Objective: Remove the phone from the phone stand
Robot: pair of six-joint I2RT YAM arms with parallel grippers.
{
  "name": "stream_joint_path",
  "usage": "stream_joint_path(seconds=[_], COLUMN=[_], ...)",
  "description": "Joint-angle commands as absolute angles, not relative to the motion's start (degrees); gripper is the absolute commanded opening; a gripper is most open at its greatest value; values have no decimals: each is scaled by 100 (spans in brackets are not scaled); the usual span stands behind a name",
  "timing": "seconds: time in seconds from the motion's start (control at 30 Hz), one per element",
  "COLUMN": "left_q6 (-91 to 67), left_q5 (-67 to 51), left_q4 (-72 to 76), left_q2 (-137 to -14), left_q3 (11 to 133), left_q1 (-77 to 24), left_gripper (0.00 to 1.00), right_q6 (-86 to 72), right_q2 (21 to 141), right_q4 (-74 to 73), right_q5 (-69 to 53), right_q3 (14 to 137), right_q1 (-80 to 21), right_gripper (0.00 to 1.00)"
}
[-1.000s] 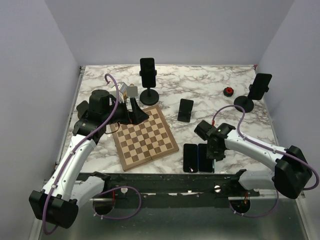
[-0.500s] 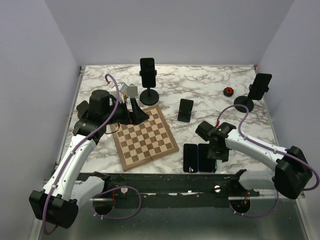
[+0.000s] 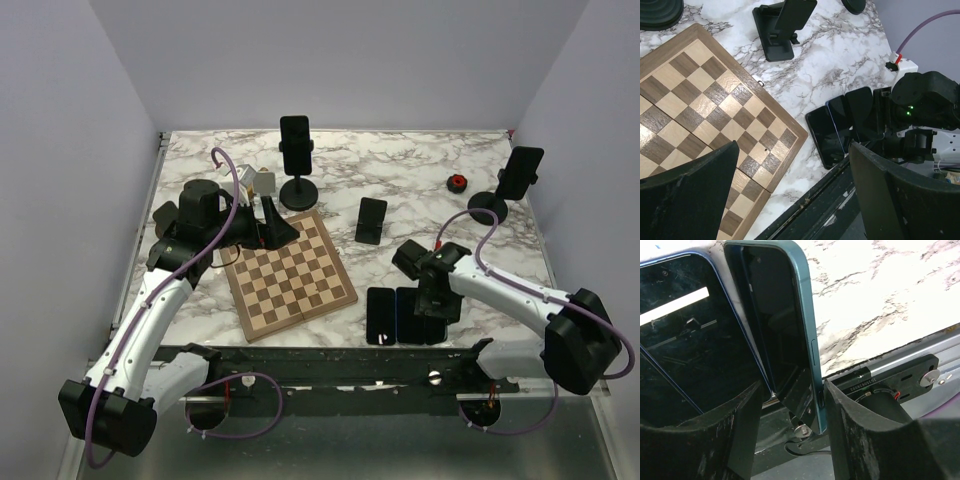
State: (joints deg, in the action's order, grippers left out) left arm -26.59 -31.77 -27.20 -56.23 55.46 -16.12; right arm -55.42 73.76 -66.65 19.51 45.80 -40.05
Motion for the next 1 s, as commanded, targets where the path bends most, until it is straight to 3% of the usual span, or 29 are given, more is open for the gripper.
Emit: stream_joint_path(seconds=[0.0, 0.1, 0.3, 0.63, 0.97], left_q6=[-2654, -2654, -2654, -2646, -2560], left_q5=[-3362, -3340, -3349, -3327, -2736], left_q4=[-2591, -2586, -2589, -2573, -2601], left_q2=[-5643, -5659, -5687, -5715, -5493], left_q3=[5479, 5483, 5476, 5449, 5392], left_q1=[-1582, -1582, -1582, -1582, -1564], left_gripper=[99, 99, 99, 99, 99], right_q6=[-5497, -5528, -5607, -5820, -5707], right_q2=[7527, 7640, 7891, 7774, 6794], right_q4=[-6457, -6493, -6428, -6265, -5873], right_q5=[2079, 2173, 2217, 2458, 2773], right_q3=[4637, 4652, 4626, 4599, 5495], right_q1=[-3962, -3961, -3962, -3955, -3954], right_gripper=[60, 62, 78, 90, 92])
